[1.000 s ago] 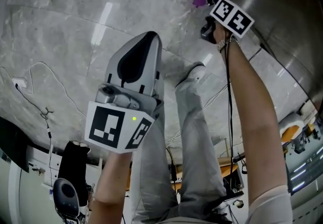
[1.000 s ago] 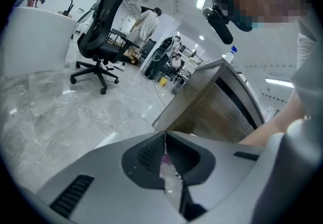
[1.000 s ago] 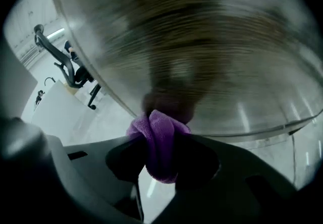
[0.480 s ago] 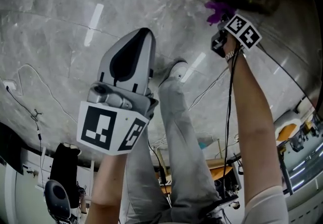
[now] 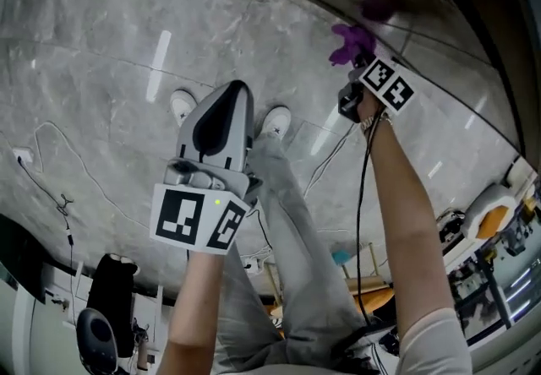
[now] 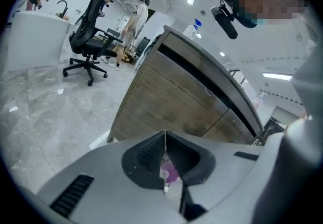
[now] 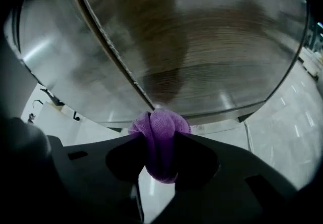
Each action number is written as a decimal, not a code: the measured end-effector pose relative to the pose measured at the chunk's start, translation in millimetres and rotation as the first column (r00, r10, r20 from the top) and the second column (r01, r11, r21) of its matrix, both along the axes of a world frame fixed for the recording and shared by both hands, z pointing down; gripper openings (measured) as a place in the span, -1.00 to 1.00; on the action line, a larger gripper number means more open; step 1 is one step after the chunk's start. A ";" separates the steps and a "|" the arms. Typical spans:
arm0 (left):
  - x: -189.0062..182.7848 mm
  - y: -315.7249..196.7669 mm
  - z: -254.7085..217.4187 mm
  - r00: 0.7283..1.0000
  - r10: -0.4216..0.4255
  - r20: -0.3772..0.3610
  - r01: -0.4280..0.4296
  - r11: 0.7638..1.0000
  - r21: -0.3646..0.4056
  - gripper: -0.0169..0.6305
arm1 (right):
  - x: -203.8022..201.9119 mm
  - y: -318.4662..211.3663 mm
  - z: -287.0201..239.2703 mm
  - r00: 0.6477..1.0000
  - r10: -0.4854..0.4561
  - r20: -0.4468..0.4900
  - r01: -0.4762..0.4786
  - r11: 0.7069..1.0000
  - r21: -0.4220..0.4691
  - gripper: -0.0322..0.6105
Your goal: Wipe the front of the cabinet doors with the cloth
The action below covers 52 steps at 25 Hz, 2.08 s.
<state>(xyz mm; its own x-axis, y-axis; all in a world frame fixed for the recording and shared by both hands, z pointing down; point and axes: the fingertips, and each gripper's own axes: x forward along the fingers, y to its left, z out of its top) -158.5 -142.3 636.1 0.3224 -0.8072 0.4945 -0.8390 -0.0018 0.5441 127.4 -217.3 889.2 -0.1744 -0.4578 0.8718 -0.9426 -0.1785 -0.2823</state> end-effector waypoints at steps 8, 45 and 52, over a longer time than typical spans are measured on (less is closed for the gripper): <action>84.3 27.7 -56.6 0.983 0.183 -0.026 -0.181 0.982 0.052 -0.90 | 5.6 71.6 -100.5 0.980 -0.181 0.081 0.171 0.978 0.116 -0.47; 48.3 239.3 -538.4 0.898 0.382 0.216 -0.439 0.759 0.481 -0.90 | -33.0 351.1 -833.3 0.977 -0.204 -0.060 0.156 0.496 0.854 -0.47; 1.3 275.4 -556.7 0.915 0.323 0.242 -0.402 0.780 0.480 -0.90 | -55.5 371.8 -873.3 0.975 -0.216 -0.047 0.139 0.434 0.890 -0.47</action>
<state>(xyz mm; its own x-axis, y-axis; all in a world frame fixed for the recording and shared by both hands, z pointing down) -157.2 133.1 79.4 0.6028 -0.7907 0.1074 -0.7854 -0.5642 0.2547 71.9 154.6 15.9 -0.3833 -0.9236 -0.0041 -0.8957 0.3727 -0.2423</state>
